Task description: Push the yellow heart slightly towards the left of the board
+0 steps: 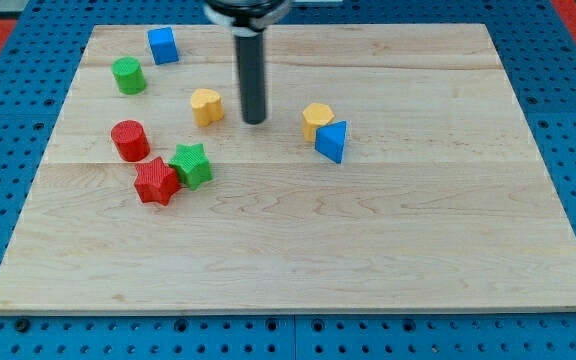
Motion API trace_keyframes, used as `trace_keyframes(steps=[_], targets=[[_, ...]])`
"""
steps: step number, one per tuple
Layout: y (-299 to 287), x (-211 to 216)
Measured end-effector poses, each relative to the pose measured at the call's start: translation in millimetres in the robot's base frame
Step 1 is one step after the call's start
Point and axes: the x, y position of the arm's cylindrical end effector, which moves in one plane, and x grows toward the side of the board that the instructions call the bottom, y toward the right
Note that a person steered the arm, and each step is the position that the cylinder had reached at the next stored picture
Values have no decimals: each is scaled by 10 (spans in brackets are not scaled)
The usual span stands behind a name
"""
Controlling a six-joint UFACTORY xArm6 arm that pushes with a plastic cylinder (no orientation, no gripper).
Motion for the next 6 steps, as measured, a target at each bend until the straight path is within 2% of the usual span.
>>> trace_keyframes(steps=[1,2,3,4,5,6], targets=[[-601,-525],[-697,-553],[-249,-265],[-412,-209],[-713,-315],[-623,-471]])
